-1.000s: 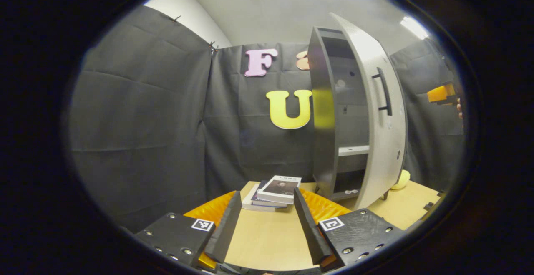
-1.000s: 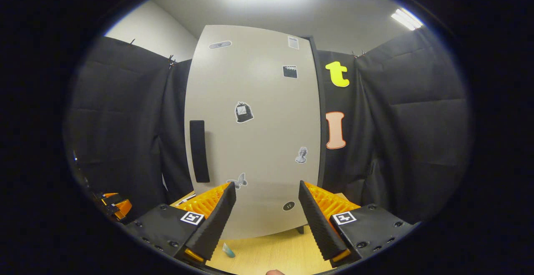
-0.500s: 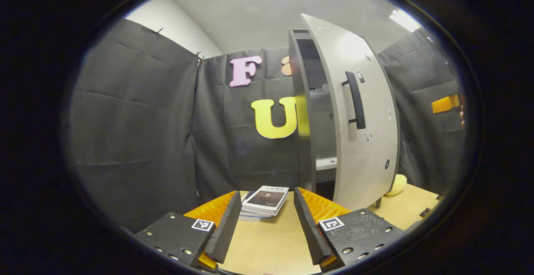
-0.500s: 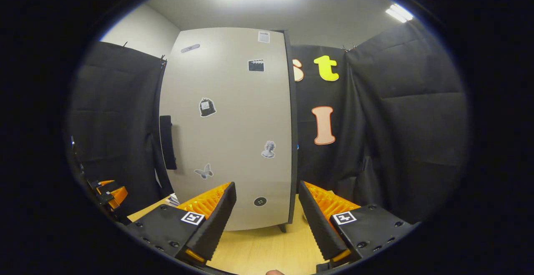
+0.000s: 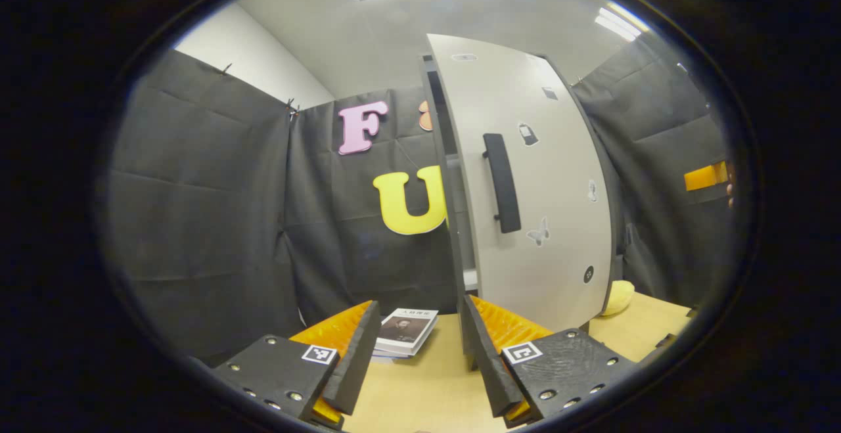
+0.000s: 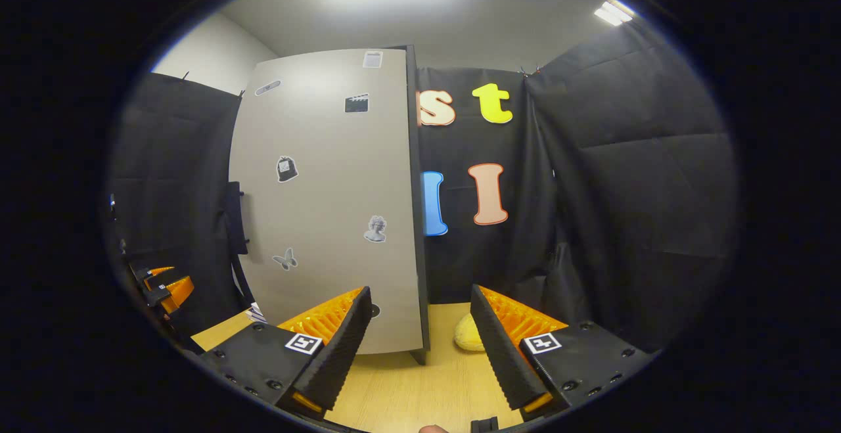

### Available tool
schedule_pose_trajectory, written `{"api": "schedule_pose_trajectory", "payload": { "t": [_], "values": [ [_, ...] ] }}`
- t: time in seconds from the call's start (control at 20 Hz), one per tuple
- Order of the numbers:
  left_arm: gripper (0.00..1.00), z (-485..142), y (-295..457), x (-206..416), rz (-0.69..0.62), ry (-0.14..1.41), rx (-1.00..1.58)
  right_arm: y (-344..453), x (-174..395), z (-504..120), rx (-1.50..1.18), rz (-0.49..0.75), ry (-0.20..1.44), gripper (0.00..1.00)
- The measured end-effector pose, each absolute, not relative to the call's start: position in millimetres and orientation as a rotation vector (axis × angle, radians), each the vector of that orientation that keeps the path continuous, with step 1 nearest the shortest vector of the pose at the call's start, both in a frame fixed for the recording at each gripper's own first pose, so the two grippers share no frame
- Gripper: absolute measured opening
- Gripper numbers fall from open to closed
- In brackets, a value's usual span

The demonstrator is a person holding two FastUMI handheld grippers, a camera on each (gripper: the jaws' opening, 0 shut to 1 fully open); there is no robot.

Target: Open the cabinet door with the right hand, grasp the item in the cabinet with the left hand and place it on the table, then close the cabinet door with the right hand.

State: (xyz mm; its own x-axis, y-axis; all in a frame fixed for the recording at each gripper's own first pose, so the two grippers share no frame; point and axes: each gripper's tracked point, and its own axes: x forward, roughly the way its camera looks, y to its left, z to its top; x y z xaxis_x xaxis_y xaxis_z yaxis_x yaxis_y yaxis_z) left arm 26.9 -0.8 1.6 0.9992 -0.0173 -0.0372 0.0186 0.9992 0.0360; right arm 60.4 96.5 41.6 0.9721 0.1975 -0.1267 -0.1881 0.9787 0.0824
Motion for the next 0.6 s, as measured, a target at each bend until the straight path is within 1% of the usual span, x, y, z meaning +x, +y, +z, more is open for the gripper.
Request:
{"api": "schedule_pose_trajectory", "payload": {
  "t": [0.1, 0.15, 0.2, 0.25, 0.3, 0.35, 0.4, 0.6],
  "values": [
    [0.76, 5, -11, 30, -0.026, 0.036, 0.026, 87, 61, 40, 0.075, 0.181, 0.127, 0.92],
    [0.76, 7, -14, 32, -0.025, 0.033, 0.021, 83, 63, 39, 0.078, 0.178, 0.126, 0.95],
    [0.75, 9, -17, 33, -0.028, 0.032, 0.018, 80, 63, 35, 0.080, 0.175, 0.129, 0.92],
    [0.75, 12, -20, 36, -0.028, 0.030, 0.018, 77, 64, 33, 0.081, 0.173, 0.133, 0.92],
    [0.76, 13, -22, 37, -0.029, 0.028, 0.017, 75, 64, 30, 0.080, 0.172, 0.138, 0.95],
    [0.76, 15, -24, 38, -0.030, 0.026, 0.017, 74, 65, 28, 0.080, 0.175, 0.144, 0.95],
    [0.75, 17, -25, 40, -0.033, 0.026, 0.014, 74, 66, 25, 0.083, 0.177, 0.150, 0.92],
    [0.76, 11, -30, 42, -0.037, 0.039, 0.007, 76, 67, 21, 0.091, 0.184, 0.158, 0.92]
  ]
}}
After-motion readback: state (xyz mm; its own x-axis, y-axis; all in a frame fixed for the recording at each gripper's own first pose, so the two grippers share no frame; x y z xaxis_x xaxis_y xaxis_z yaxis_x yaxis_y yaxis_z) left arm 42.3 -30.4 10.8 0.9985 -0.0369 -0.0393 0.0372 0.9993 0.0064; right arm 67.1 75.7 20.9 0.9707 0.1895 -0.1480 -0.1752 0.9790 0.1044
